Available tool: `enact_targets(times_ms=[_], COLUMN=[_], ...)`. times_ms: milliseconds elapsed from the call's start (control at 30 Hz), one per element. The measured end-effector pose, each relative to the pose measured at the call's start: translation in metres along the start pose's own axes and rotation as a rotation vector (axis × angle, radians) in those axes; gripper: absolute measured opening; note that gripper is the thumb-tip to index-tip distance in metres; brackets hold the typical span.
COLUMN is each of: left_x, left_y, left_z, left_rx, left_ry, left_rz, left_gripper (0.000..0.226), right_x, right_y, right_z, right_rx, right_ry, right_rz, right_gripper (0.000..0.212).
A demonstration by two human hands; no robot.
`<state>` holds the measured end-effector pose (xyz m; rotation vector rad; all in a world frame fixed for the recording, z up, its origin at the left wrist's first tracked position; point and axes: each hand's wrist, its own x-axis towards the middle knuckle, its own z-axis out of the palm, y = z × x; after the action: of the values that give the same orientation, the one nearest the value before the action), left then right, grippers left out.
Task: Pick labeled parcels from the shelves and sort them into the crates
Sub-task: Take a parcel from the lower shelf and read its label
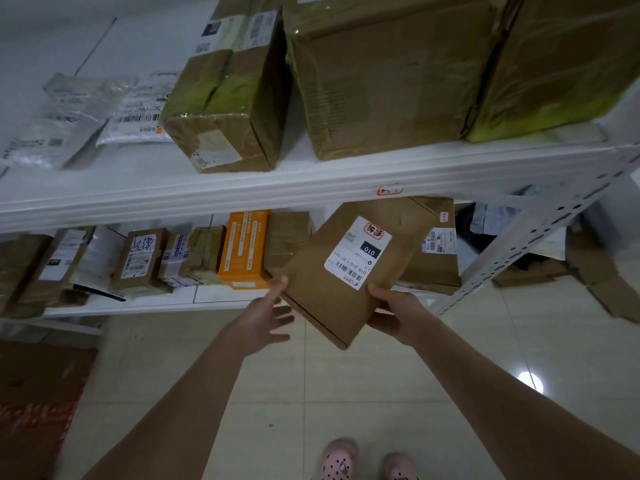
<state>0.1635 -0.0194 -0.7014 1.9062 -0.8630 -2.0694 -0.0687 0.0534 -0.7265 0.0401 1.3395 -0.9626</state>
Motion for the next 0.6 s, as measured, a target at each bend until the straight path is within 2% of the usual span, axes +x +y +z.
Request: enact_targets(times_ms=[33, 100, 200, 300, 433, 533, 600], left_x=[-0.002, -0.009, -0.008, -0.005, -0.008, -0.014, -0.019], left_y=[-0.006, -0.015, -0.022, -0.018, -0.006, 0.008, 0.019], left_z=[0.005, 0.023, 0.042, 0.037, 0.021, 0.009, 0.004], left_rx=[0.003, -0.032, -0.123, -0.153, -0.008, 0.166, 0.212], left_ry=[-0.055, -0.172, -0.132, -0.047, 0.063, 0.072, 0.003], left_rz=[-0.027, -0.032, 0.035, 0.086, 0.147, 0.195, 0.222], left_gripper=[0.082, 0.068, 0.053, 0.054, 0.062, 0.067, 0.061], right_x=[0.000, 0.000, -0.005, -0.012, -0.006, 0.001, 0.002], right_y=[0.002, 0.007, 0.012, 0.014, 0.007, -0.007, -0.018], right_z=[0.004, 0.011, 0.016, 0.008, -0.007, -0.009, -0.011], right_rx=[0.039, 0.097, 0.010, -0.340, -1.032, -1.169, -1.213], right_ry=[0.013, 0.041, 0.042, 0.128, 0.437, 0.441, 0.375], right_rz=[-0.009, -0.012, 0.011, -0.059, -0.343, -0.540, -0.552], right_gripper=[0.041, 0.038, 0.033, 0.028, 0.026, 0.058, 0.085])
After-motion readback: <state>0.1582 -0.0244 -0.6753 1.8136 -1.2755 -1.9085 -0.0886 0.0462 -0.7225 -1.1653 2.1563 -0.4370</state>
